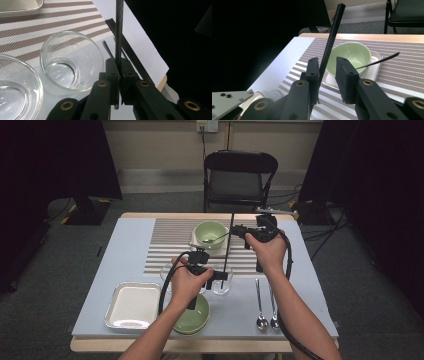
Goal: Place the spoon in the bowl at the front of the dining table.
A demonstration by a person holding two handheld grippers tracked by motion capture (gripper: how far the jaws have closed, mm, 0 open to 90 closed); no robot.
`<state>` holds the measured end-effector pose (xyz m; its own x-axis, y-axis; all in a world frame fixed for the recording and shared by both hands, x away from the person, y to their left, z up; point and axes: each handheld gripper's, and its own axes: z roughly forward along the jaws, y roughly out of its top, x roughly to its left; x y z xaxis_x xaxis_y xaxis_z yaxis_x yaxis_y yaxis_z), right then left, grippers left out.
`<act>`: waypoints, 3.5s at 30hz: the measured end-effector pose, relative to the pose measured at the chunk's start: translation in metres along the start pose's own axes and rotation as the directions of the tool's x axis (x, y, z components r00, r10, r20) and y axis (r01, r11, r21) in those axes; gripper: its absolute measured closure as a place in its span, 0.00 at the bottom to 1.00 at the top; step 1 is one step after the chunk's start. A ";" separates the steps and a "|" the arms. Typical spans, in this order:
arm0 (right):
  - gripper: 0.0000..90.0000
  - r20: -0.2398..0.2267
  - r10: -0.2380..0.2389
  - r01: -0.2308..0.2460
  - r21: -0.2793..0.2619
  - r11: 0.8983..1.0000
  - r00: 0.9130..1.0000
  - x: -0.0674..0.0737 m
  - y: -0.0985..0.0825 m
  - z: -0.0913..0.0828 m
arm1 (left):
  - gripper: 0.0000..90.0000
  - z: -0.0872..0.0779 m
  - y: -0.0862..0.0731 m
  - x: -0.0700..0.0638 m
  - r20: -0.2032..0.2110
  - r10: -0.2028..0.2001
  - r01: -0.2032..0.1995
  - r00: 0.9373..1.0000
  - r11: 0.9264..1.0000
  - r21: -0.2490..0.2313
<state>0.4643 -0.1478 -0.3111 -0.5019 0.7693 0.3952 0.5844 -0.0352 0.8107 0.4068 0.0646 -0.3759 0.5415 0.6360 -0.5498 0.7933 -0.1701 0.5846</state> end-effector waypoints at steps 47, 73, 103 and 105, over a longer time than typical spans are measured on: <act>0.37 0.021 -0.137 0.138 -0.039 0.990 0.990 -0.021 -0.022 0.000 | 0.97 -0.023 0.005 0.007 -0.034 0.014 -0.013 0.999 1.000 0.013; 0.26 0.140 -0.211 0.208 0.039 0.977 0.967 -0.060 -0.058 -0.019 | 0.97 -0.052 0.011 0.033 -0.125 -0.024 0.023 0.992 1.000 -0.010; 0.25 0.161 -0.207 0.199 0.064 0.978 0.965 -0.081 -0.077 -0.028 | 0.97 -0.073 0.016 0.054 -0.188 -0.073 0.069 0.979 0.997 -0.028; 0.25 0.163 -0.210 0.203 0.059 0.978 0.964 -0.081 -0.077 -0.027 | 0.97 -0.075 0.015 0.056 -0.192 -0.076 0.072 0.978 0.997 -0.028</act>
<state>0.4429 -0.2247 -0.3943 -0.5027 0.8529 0.1408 0.5070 0.1589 0.8472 0.4286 0.1540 -0.3530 0.4158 0.7796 -0.4683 0.8222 -0.1022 0.5599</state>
